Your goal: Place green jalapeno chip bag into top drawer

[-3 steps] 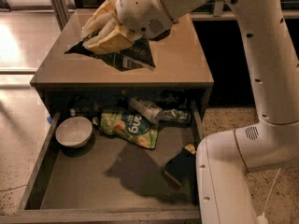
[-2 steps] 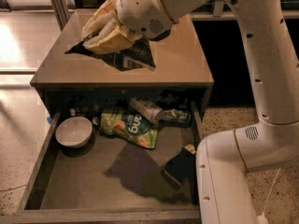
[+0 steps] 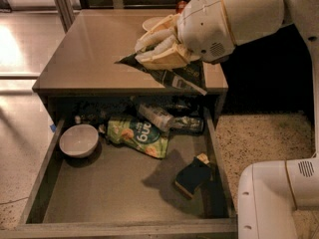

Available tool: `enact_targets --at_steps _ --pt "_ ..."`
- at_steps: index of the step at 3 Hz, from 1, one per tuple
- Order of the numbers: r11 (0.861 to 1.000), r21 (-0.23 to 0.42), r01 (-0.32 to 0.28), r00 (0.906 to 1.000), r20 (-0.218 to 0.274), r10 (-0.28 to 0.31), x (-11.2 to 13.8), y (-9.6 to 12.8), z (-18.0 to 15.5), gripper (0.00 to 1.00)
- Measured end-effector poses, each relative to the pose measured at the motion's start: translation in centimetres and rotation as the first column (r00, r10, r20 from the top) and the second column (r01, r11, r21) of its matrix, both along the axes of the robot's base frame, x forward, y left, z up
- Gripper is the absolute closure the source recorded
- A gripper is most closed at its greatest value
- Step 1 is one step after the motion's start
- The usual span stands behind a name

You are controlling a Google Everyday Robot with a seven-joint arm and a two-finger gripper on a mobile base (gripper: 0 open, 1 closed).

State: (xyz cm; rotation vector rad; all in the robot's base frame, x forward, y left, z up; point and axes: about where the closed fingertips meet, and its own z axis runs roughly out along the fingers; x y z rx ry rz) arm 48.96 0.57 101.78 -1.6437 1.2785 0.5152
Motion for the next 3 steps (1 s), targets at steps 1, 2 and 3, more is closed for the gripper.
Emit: enact_targets --at_steps 1,2,3 --pt "0.998 0.011 0.068 0.9973 -0.030 -0.067 -0.6 -3.6 -1.4 1.00" --pt "0.998 0.011 0.068 0.9973 -0.030 -0.067 -0.6 -3.6 -1.4 1.00" --pt "0.989 0.053 0.137 0.9905 -0.009 -0.137 -0.4 -6.8 0.3 1.00"
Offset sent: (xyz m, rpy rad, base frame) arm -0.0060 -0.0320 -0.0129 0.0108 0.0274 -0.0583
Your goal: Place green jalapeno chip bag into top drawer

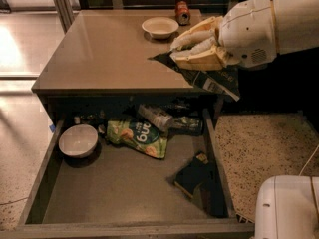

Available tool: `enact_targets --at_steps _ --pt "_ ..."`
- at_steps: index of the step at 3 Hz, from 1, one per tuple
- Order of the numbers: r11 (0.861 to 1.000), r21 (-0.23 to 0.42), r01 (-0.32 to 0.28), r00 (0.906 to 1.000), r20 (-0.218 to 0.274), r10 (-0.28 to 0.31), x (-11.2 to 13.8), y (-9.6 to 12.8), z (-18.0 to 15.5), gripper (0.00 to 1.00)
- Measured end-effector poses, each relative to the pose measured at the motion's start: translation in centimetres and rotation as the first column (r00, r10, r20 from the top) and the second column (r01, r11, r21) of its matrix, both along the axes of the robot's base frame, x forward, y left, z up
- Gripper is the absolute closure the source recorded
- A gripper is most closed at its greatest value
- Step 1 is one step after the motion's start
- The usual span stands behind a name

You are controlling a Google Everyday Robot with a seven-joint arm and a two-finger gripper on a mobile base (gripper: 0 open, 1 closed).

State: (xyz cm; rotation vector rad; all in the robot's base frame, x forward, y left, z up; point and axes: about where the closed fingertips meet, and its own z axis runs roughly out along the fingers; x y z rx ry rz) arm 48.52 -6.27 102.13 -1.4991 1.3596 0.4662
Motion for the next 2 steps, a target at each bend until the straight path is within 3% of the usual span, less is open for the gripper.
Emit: enact_targets --at_steps 2 --pt "0.994 0.022 0.105 0.9941 0.023 -0.106 -0.8 -5.6 2.3 1.00"
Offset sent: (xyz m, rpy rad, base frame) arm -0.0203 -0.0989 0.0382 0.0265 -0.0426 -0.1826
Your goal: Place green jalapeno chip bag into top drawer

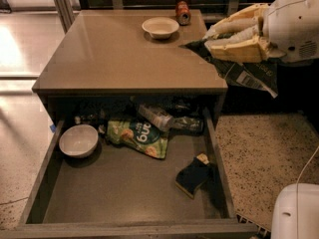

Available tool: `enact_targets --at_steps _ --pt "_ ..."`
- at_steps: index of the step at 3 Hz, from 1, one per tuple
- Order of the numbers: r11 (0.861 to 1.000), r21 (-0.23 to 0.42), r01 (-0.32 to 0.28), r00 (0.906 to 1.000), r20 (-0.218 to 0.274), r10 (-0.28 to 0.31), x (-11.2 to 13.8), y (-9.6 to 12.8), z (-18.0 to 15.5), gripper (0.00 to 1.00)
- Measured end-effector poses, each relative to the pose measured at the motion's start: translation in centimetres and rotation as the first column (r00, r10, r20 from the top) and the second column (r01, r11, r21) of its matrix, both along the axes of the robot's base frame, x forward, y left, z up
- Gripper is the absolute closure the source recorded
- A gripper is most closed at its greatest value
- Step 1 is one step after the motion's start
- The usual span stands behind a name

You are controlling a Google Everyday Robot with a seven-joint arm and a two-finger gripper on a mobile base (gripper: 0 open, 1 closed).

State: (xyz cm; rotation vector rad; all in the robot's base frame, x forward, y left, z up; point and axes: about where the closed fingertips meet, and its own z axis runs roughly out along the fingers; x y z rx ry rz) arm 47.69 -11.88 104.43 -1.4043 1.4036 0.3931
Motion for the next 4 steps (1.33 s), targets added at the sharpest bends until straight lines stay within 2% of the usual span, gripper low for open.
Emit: enact_targets --at_steps 1,2,3,4 --pt "0.995 0.023 0.097 0.9948 -0.035 -0.096 -0.5 -4.6 -0.7 1.00" --pt "0.995 0.024 0.097 0.9948 -0.035 -0.096 -0.5 -4.6 -0.7 1.00" --pt "0.990 0.003 0.139 0.9886 -0.059 -0.138 0.2 -6.1 -2.1 1.00" --pt "0.981 -0.004 0.196 0.9764 -0.091 -0.196 0.6 -8.8 -3.5 1.00"
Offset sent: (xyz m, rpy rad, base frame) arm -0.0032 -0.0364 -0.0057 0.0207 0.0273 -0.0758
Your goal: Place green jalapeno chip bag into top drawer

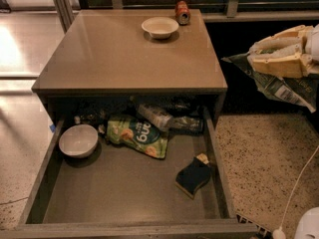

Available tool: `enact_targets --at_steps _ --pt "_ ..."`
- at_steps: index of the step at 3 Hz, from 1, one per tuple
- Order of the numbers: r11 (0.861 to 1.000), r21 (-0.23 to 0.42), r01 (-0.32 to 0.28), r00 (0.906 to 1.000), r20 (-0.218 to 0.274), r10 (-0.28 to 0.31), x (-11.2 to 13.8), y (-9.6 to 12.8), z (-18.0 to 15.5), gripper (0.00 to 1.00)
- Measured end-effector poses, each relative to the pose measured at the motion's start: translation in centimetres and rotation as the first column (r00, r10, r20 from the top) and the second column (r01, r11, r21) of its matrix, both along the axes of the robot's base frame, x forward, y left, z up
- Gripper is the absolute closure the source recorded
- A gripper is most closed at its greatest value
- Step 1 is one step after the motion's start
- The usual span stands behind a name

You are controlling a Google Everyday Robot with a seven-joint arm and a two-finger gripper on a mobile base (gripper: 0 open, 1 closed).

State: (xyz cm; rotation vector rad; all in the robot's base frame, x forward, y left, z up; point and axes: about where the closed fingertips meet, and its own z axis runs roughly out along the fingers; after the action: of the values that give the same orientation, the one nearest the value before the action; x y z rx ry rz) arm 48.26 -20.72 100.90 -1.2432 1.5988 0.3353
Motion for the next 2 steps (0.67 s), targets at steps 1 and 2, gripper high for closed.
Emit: enact_targets --at_steps 1,2 --pt "0.995 0.021 0.098 0.9945 -0.039 -0.097 -0.40 -4.65 -2.16 1.00" --pt "0.995 0.021 0.098 0.9945 -0.039 -0.097 -0.40 -4.65 -2.16 1.00"
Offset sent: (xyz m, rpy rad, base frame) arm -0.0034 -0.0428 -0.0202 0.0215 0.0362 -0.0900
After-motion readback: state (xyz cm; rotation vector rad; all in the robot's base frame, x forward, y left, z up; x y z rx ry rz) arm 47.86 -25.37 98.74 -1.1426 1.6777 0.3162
